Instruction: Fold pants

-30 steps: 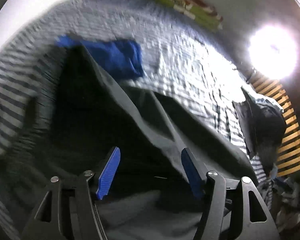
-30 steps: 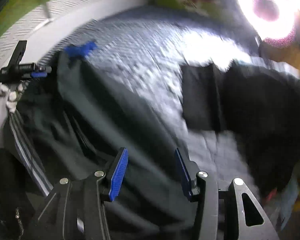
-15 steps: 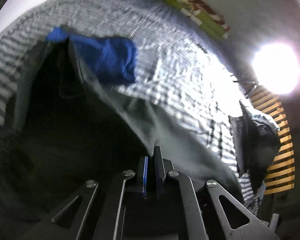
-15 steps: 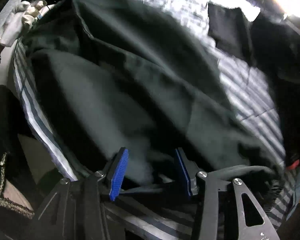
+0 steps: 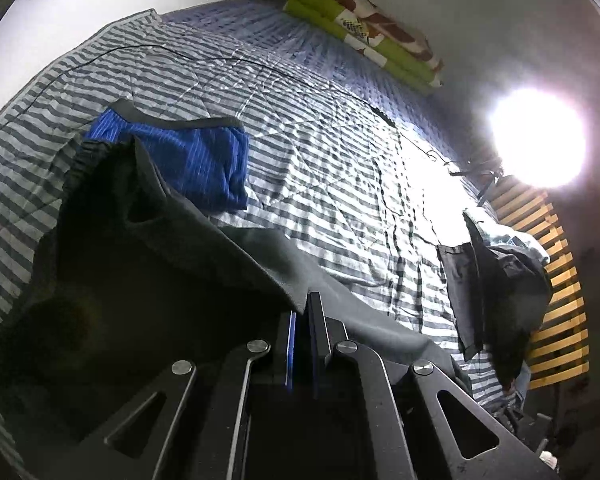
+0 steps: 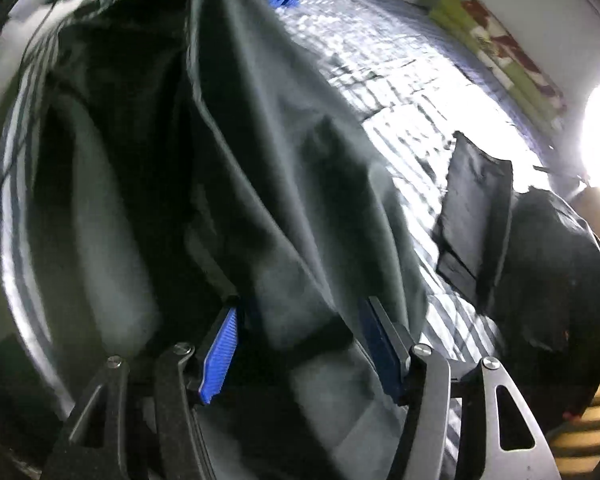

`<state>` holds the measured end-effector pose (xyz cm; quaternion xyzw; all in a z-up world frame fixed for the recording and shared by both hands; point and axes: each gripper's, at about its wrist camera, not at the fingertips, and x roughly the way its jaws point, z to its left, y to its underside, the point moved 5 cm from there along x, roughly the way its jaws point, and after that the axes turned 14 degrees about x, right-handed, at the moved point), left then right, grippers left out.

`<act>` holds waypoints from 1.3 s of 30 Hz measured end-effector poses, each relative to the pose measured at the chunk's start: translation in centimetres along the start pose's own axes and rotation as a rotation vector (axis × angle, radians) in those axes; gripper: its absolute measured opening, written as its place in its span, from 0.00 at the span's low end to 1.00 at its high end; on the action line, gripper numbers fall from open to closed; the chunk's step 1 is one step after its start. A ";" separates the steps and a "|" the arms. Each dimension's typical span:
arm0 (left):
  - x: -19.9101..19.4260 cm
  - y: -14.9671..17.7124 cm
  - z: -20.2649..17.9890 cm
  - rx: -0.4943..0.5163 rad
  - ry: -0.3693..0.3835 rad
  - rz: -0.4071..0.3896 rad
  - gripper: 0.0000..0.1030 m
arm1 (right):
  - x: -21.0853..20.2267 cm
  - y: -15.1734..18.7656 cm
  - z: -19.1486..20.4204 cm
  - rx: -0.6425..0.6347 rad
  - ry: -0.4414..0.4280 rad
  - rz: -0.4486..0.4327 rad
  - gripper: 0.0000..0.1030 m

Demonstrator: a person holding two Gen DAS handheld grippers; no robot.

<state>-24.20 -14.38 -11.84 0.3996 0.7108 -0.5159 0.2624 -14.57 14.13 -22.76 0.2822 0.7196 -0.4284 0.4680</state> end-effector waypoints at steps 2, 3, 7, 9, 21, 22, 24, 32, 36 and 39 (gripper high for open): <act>-0.2 -0.5 -0.2 0.006 0.002 -0.006 0.05 | 0.6 0.0 -0.8 -0.007 0.035 0.015 0.22; -0.2 -0.9 -0.4 0.012 0.003 -0.010 0.05 | 0.7 -0.2 -1.4 0.002 0.039 0.016 0.06; 1.0 -3.8 -1.9 0.039 -0.007 -0.024 0.05 | -1.1 -2.4 -6.5 0.138 0.041 -0.039 0.05; 2.6 -6.4 -3.1 0.052 -0.014 -0.036 0.05 | -2.0 -4.0 -9.9 0.233 0.032 -0.067 0.05; 4.4 -13.0 -1.8 0.090 -0.039 -0.037 0.47 | 0.5 -11.9 -22.9 0.536 0.239 -0.081 0.41; 3.0 -12.7 -0.5 0.104 -0.066 -0.059 0.56 | 0.1 -11.5 -22.8 0.540 0.223 -0.097 0.43; 0.4 -11.8 3.2 0.101 -0.165 -0.087 0.62 | -0.3 -10.7 -23.0 0.548 0.207 -0.114 0.49; 1.8 -6.5 15.5 -0.123 -0.175 0.021 0.63 | -1.5 -5.8 -23.1 0.659 0.171 -0.124 0.50; 5.5 -5.0 16.4 -0.111 -0.207 0.072 0.65 | -1.1 -4.6 -23.4 0.668 0.199 -0.094 0.50; 7.4 -4.0 16.4 -0.088 -0.236 0.091 0.48 | -1.3 -3.3 -24.1 0.711 0.198 -0.084 0.51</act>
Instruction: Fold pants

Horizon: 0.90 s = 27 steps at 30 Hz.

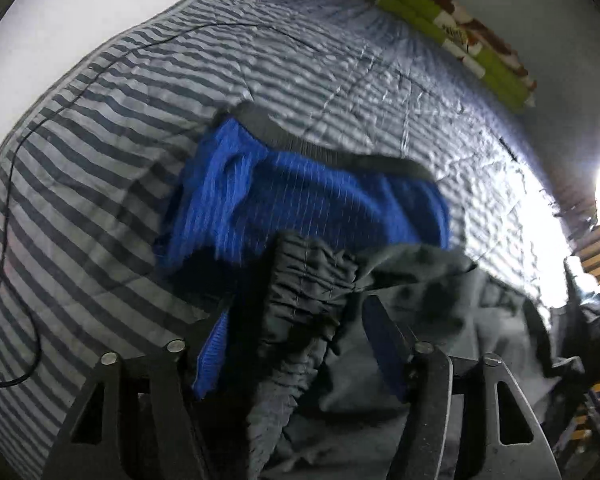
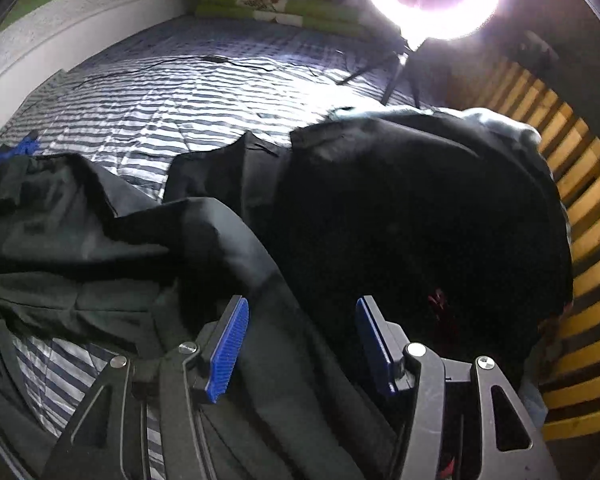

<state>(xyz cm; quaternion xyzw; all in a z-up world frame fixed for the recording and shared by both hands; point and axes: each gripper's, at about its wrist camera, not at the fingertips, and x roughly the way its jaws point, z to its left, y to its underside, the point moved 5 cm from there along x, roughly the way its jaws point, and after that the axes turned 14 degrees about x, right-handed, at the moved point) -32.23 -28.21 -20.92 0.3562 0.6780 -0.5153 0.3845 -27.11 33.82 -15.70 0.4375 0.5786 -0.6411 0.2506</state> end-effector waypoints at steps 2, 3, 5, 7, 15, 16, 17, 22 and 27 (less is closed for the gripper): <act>0.4 0.6 -0.5 0.026 -0.018 0.003 0.10 | -0.2 0.2 -1.0 0.017 0.015 -0.002 0.51; 0.0 0.6 -0.7 0.026 -0.025 -0.018 0.10 | -0.4 0.4 -1.6 0.027 0.025 -0.006 0.51; -1.8 0.6 -0.7 0.025 -0.042 -0.078 0.08 | -1.1 0.8 -3.2 0.064 0.033 -0.014 0.51; -4.0 0.4 -0.5 0.034 -0.071 -0.132 0.07 | -1.4 1.1 -4.9 0.098 0.035 -0.016 0.51; -6.5 -0.9 1.2 0.074 -0.115 -0.123 0.32 | -1.2 6.7 -11.2 0.224 0.038 0.068 0.58; -6.5 -0.7 0.9 0.084 -0.127 -0.114 0.52 | -1.1 7.5 -11.8 0.237 0.046 0.080 0.58; -6.8 -0.6 0.7 0.098 -0.138 -0.120 0.58 | -0.9 8.6 -12.7 0.262 0.049 0.100 0.58; -9.7 -0.1 -0.6 0.133 -0.199 -0.177 0.63 | 0.1 12.7 -15.7 0.388 0.005 0.205 0.59; -11.1 1.7 -7.6 0.278 -0.074 -0.169 0.63 | 2.5 14.7 -15.5 0.449 0.008 0.281 0.61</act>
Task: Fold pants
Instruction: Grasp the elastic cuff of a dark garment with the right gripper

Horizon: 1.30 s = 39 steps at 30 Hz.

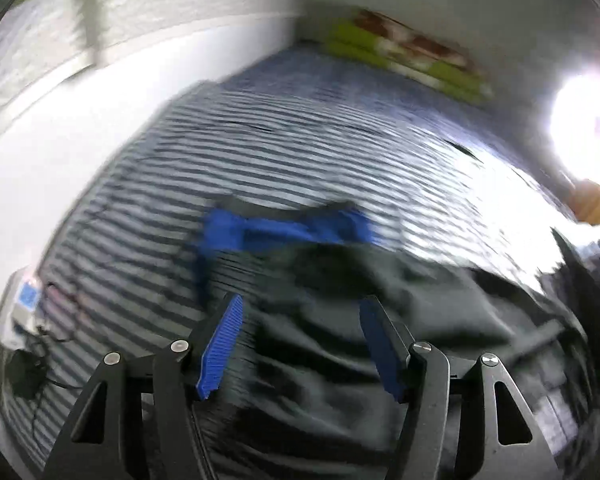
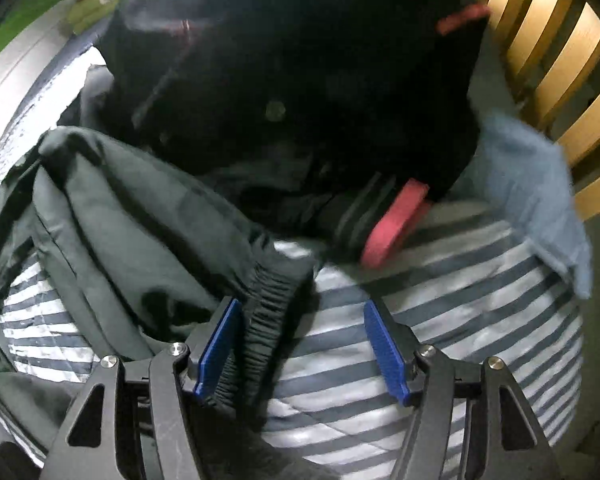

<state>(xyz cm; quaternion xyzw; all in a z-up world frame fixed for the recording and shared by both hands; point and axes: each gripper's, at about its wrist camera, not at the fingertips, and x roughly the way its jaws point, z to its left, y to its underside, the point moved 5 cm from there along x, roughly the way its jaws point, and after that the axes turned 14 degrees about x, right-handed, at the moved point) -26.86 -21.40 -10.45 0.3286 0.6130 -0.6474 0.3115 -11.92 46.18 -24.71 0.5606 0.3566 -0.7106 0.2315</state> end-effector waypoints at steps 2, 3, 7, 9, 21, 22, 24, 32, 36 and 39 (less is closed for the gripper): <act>0.1 0.2 -4.7 0.092 0.089 0.015 0.63 | 0.2 -0.2 0.5 0.016 0.002 -0.025 0.63; 0.3 0.6 -7.8 0.143 0.143 0.032 0.63 | 0.2 -0.2 0.8 0.012 0.000 -0.029 0.60; 1.8 2.7 -19.5 0.313 0.356 0.109 0.63 | -0.4 -0.4 2.3 -0.020 -0.033 -0.046 0.23; 2.9 4.2 -25.2 0.420 0.423 0.148 0.63 | -1.1 -0.6 2.6 -0.012 -0.068 -0.053 0.22; 8.4 8.3 -38.4 0.748 0.379 0.195 0.17 | -11.1 -7.5 3.1 -0.075 -0.096 -0.294 0.21; 8.2 8.0 -38.2 0.745 0.377 0.197 0.01 | -12.0 -8.5 3.3 -0.088 -0.086 -0.322 0.21; 7.7 7.7 -37.9 0.759 0.371 0.202 0.01 | -12.9 -10.2 3.9 -0.095 -0.075 -0.355 0.21; 2.4 8.4 -37.8 0.690 0.629 0.285 0.11 | -11.9 -17.5 3.9 -0.115 0.115 -0.424 0.22; 1.5 8.1 -36.5 0.670 0.587 0.274 0.49 | -7.8 -18.7 4.3 -0.162 0.217 -0.352 0.31; -0.4 7.3 -33.4 0.597 0.572 0.236 0.49 | -8.0 -17.6 3.6 -0.138 0.186 -0.353 0.38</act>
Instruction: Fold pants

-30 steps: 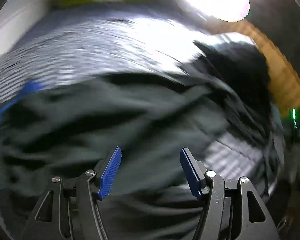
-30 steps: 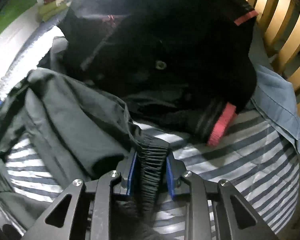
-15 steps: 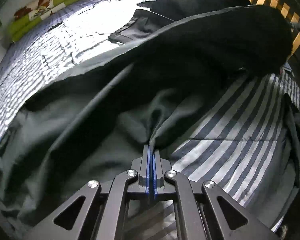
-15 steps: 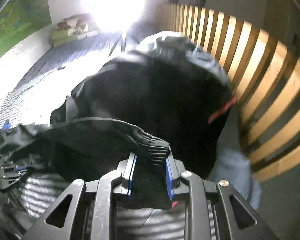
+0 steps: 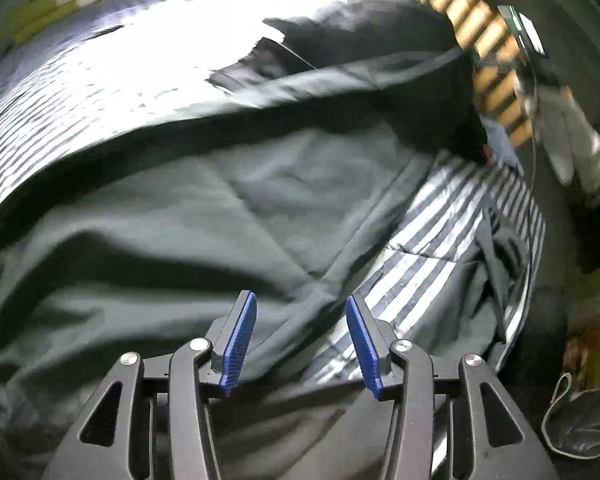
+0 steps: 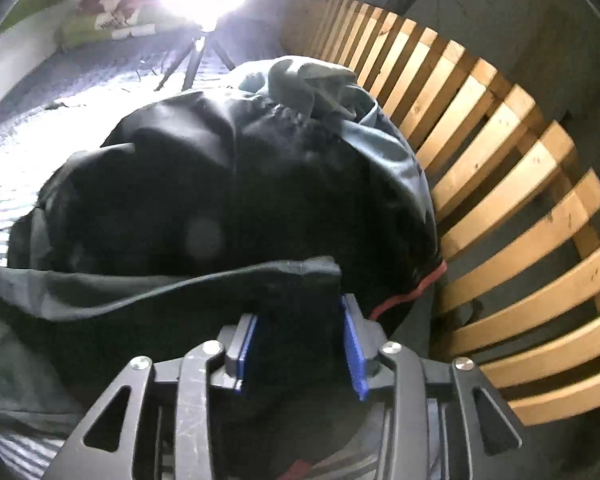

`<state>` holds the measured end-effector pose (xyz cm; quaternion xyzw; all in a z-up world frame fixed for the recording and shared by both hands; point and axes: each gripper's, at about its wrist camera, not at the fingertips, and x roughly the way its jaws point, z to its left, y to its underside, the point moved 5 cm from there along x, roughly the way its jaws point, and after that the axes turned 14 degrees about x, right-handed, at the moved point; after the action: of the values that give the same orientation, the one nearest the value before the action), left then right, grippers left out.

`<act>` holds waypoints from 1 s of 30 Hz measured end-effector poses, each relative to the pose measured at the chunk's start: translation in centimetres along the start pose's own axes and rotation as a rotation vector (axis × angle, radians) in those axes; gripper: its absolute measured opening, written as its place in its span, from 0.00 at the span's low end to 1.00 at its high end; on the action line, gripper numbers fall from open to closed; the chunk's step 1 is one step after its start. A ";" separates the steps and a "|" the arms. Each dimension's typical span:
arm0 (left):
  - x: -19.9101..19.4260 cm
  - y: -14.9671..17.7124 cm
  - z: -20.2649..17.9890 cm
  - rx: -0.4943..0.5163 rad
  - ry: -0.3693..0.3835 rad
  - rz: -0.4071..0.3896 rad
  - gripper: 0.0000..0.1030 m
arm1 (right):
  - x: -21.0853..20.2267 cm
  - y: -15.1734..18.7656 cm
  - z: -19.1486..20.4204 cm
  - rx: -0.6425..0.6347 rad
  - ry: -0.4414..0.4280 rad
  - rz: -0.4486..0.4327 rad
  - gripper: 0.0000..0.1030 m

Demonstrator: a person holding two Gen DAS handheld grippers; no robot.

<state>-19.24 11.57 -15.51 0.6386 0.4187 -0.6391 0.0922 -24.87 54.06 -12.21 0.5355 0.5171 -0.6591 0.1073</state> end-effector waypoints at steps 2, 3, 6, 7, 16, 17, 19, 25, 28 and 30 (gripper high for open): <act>-2.7 1.5 1.1 -0.033 -0.041 -0.037 0.49 | -1.2 0.7 -1.0 0.033 -0.029 -0.011 0.41; -4.3 2.6 2.0 -0.052 -0.073 -0.056 0.49 | -1.9 1.3 -1.6 0.051 -0.044 -0.015 0.43; -8.4 6.2 5.2 -0.132 -0.162 -0.101 0.49 | -4.5 3.7 -3.5 0.094 -0.091 -0.021 0.49; -9.9 7.7 6.2 -0.171 -0.186 -0.115 0.49 | -5.2 5.0 -4.2 0.111 -0.106 -0.014 0.49; -21.6 26.7 13.9 -0.631 -0.368 -0.255 0.59 | -6.7 17.8 -1.6 -0.017 -0.286 0.162 0.52; -22.3 28.6 14.5 -0.663 -0.396 -0.252 0.61 | -6.1 18.8 -1.1 -0.033 -0.277 0.182 0.53; -23.2 32.8 15.9 -0.742 -0.449 -0.234 0.68 | -5.1 20.3 -0.3 -0.043 -0.286 0.220 0.53; -22.5 42.2 20.2 -0.962 -0.470 -0.169 0.73 | -3.0 23.7 1.9 -0.085 -0.308 0.352 0.57; -20.6 43.5 21.3 -1.019 -0.410 -0.184 0.76 | -3.1 24.6 2.8 -0.096 -0.314 0.359 0.61; -19.7 43.8 22.1 -1.031 -0.410 -0.181 0.77 | -3.4 24.9 3.4 -0.114 -0.314 0.341 0.61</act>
<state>-3.68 -38.72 -19.87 0.3351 0.7034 -0.4681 0.4168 -8.22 38.98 -23.93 0.4990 0.4326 -0.6763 0.3264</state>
